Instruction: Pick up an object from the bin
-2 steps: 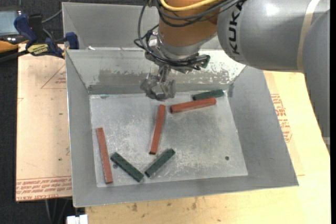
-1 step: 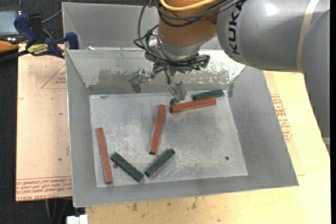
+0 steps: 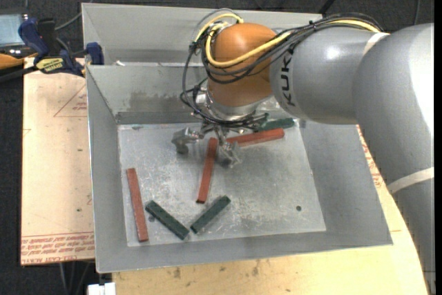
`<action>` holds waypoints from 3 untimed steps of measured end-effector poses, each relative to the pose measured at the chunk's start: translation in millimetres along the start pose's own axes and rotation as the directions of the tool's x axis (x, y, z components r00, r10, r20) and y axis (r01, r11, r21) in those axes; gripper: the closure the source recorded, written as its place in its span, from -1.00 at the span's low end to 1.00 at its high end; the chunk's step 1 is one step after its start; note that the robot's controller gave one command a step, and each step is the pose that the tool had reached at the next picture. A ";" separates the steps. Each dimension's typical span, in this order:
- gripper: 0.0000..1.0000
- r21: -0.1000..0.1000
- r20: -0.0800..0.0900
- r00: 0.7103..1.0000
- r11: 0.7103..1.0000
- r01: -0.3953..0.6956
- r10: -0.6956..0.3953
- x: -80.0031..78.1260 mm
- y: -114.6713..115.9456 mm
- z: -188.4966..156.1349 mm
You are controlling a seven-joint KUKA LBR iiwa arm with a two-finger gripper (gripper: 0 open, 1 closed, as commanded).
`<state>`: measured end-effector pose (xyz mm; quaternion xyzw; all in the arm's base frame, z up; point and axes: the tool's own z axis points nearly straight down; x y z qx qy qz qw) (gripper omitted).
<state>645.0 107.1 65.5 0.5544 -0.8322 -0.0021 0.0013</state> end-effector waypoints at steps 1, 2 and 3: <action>1.00 0.006 0.004 1.000 1.000 -0.001 0.001 -1.5 -2.2 -6.0; 1.00 0.013 0.012 0.998 0.998 0.058 -0.059 -93.6 33.2 -130.6; 1.00 0.013 0.006 0.969 0.969 0.247 -0.247 -109.7 38.2 -217.4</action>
Offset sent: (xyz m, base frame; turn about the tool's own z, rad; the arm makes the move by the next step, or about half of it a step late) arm 0.0000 0.0000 0.0000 0.0000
